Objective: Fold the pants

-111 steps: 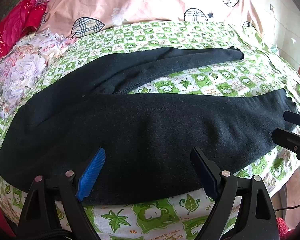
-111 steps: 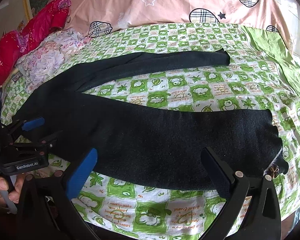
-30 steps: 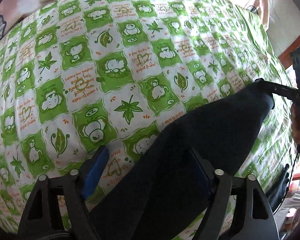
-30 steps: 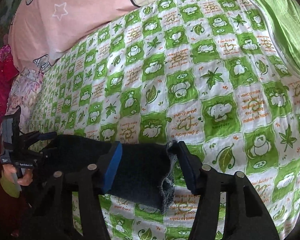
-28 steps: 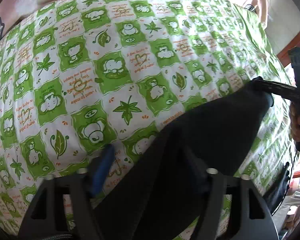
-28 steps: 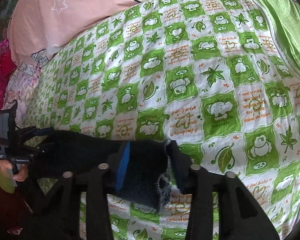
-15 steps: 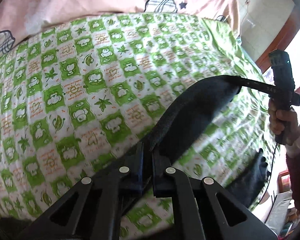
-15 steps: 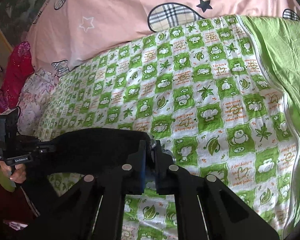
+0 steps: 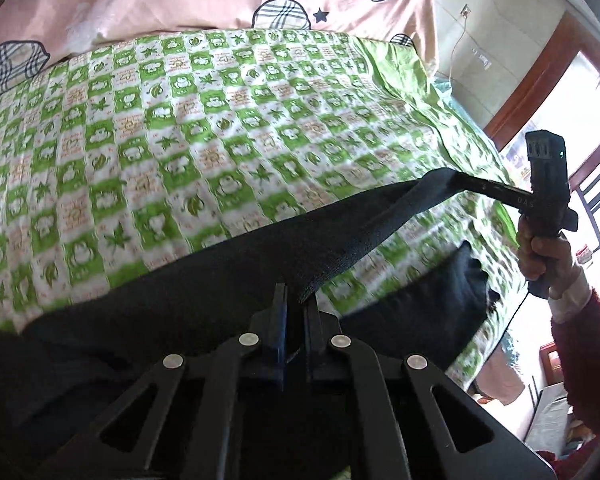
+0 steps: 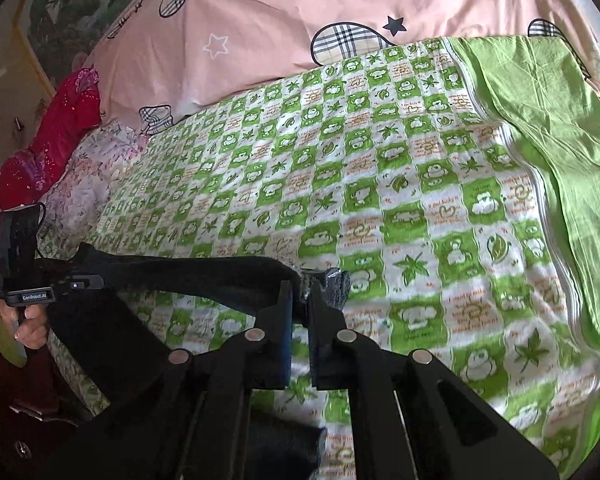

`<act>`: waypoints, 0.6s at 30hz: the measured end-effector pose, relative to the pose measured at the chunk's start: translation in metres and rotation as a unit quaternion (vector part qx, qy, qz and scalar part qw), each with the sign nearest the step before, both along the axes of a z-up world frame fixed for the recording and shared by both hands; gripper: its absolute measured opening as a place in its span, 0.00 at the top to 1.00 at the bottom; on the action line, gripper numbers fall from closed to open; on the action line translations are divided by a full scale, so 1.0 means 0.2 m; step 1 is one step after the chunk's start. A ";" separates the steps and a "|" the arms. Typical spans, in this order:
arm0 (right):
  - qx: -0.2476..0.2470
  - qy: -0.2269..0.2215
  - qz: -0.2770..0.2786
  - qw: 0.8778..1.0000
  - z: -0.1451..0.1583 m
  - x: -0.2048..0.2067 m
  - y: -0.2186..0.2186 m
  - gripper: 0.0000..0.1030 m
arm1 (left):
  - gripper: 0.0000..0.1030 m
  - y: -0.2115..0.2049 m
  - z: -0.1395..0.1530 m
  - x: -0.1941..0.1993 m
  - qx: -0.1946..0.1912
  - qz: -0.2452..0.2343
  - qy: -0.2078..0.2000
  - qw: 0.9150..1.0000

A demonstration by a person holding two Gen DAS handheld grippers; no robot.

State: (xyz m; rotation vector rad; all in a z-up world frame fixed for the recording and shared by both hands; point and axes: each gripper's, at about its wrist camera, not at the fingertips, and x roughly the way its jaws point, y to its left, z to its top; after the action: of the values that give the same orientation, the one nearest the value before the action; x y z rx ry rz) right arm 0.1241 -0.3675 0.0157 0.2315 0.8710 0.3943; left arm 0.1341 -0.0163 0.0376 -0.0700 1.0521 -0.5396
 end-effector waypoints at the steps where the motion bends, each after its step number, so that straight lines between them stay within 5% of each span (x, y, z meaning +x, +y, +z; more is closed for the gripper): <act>1: -0.001 -0.004 0.001 1.000 0.00 -0.04 0.00 0.93 | 0.96 0.00 0.00 -0.03 -0.005 0.000 0.001 1.000; 18: -0.064 -0.019 0.002 0.998 -0.01 -0.53 0.02 0.93 | 0.96 -0.03 -0.10 -0.47 -0.033 -0.045 -0.010 0.998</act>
State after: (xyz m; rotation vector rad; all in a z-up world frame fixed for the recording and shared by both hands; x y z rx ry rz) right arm 0.0175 -0.3642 0.0129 0.1037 0.8555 0.3449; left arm 0.0403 -0.0232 0.0169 -0.0756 1.0217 -0.6544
